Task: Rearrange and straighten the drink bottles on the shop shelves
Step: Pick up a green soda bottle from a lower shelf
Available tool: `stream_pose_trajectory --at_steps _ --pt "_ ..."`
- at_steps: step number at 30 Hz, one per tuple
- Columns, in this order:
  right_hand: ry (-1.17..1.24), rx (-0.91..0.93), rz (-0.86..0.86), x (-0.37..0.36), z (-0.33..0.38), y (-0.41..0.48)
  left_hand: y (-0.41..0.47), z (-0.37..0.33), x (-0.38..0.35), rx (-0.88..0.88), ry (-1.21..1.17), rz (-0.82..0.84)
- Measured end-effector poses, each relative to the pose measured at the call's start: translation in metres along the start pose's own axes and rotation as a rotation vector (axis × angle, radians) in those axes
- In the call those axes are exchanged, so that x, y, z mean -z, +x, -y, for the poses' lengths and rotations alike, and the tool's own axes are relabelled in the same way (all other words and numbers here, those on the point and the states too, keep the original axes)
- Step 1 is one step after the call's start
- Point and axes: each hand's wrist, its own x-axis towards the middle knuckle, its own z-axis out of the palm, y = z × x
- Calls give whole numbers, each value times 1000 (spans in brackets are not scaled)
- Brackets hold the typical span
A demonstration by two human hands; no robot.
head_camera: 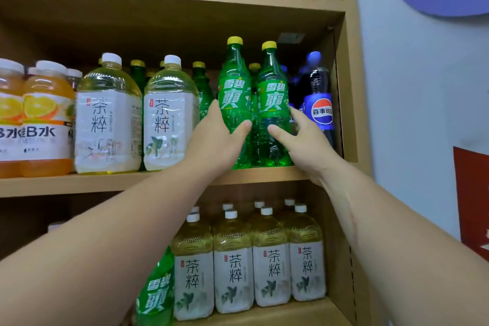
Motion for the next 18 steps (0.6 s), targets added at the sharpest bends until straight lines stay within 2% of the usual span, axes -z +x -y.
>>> stream_pose_trajectory --at_steps 3,7,18 --pt "8 7 8 3 -1 -1 -8 9 2 6 6 74" --pt "40 27 17 5 -3 -1 -5 8 3 20 40 82" --pt "-208 0 -1 -6 -9 9 9 8 -15 69 118 75"
